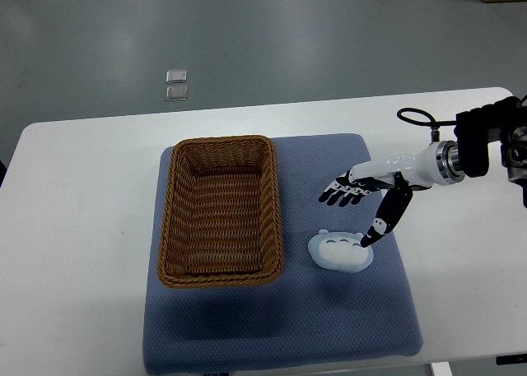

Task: Place blue toy in brown basket
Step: 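Move the right hand down over the pale blue toy, then close the right hand fingers around the pale blue toy and lift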

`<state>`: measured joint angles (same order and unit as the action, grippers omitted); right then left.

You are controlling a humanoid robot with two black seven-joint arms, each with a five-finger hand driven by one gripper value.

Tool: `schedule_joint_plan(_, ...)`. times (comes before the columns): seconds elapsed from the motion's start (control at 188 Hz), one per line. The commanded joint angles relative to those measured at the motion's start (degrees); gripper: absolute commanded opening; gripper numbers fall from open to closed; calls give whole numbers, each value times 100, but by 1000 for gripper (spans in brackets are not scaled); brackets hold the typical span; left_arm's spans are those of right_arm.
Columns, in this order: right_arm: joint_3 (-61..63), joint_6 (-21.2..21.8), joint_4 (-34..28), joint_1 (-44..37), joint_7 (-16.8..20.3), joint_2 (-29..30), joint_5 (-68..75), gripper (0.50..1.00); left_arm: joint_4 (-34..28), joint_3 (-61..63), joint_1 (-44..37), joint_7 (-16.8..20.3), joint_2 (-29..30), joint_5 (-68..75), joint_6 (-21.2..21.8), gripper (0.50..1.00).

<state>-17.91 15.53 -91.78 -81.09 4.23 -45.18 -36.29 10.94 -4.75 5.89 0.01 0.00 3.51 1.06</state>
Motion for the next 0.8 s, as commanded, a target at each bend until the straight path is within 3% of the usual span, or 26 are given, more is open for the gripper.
schedule_joint_plan(0.0,24,-76,2,199,-10,9,-132,897,-4,9,0,-1,0,1,0,1000)
schedule_joint_plan(0.797,411,-217,644,1183,-28,598,-387,897,-4,18,0,-1,0,1,0,1000)
